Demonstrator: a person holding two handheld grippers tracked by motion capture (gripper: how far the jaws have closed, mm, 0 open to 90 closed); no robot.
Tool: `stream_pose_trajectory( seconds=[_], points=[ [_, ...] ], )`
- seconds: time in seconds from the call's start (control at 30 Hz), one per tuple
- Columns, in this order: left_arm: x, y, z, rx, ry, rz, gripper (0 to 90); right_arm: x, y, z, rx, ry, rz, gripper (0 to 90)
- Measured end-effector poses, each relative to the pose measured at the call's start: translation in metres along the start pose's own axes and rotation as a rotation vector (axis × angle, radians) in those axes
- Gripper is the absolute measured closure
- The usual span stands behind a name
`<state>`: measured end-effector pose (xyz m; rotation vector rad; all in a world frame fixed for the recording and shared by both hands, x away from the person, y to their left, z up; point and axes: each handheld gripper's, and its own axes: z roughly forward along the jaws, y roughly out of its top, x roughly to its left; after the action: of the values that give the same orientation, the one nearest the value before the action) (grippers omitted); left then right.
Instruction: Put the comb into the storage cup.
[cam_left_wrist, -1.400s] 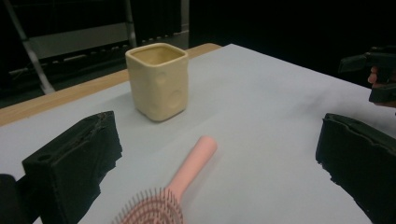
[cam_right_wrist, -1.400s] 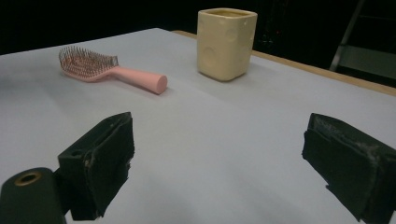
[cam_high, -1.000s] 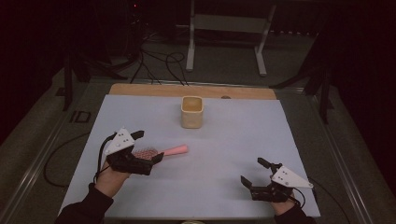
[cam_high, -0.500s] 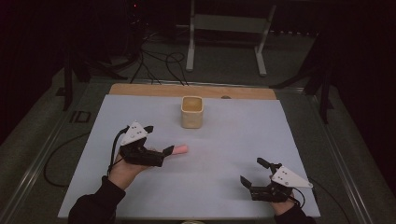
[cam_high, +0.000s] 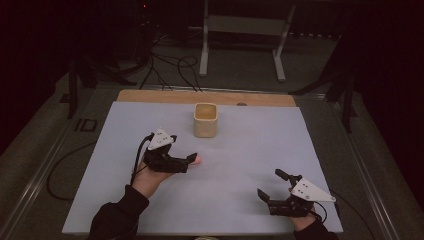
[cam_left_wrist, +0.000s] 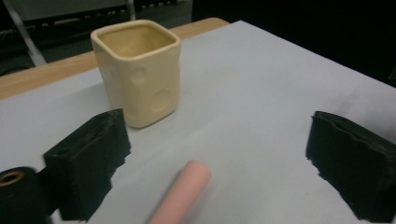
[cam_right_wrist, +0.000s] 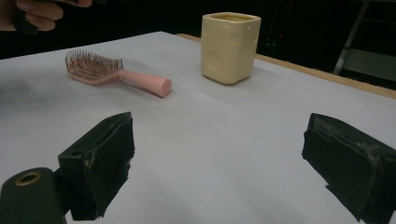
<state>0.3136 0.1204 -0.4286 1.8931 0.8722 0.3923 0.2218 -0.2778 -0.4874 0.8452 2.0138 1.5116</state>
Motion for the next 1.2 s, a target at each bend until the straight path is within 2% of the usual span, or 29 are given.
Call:
stream_pose_trajectory(
  seconds=[0.17,0.37,0.53,0.57,0.63,0.7,0.77,0.8,0.9,1.1,1.2],
  points=[
    [0.003,-0.002,0.01,0.015,-0.015,-0.021,16.4,0.0,0.0,0.0,0.001,0.001,-0.002,8.7],
    [0.003,-0.004,0.021,0.042,0.012,-0.021,19.8,0.0,0.0,0.0,-0.001,0.003,-0.003,8.7],
    [0.004,-0.005,0.029,0.061,0.012,-0.027,29.9,0.0,0.0,0.0,0.001,-0.001,-0.01,8.7],
    [0.003,-0.006,0.032,0.073,0.033,-0.033,32.7,0.0,0.0,0.0,-0.001,0.002,-0.003,8.8],
    [0.004,-0.006,0.033,0.081,0.027,-0.048,35.8,0.0,0.0,0.0,-0.005,0.001,-0.005,8.8],
    [0.006,-0.006,0.038,0.107,0.042,-0.068,40.7,0.0,0.001,-0.001,-0.009,0.001,-0.007,8.8],
    [0.007,-0.006,0.039,0.109,0.04,-0.082,44.2,0.0,0.0,-0.001,-0.009,0.001,-0.005,8.8],
    [0.008,-0.006,0.041,0.125,0.06,-0.102,47.0,0.0,0.0,-0.001,-0.005,0.003,-0.002,8.8],
    [0.008,-0.007,0.046,0.149,0.09,-0.109,51.7,0.0,0.0,-0.001,-0.006,0.003,-0.004,8.7],
    [0.008,-0.007,0.051,0.178,0.109,-0.119,64.4,-0.001,-0.001,0.0,-0.004,0.004,-0.003,8.8],
    [0.009,-0.007,0.055,0.214,0.121,-0.136,71.3,0.0,-0.001,0.0,-0.003,0.007,-0.003,8.8]
  ],
)
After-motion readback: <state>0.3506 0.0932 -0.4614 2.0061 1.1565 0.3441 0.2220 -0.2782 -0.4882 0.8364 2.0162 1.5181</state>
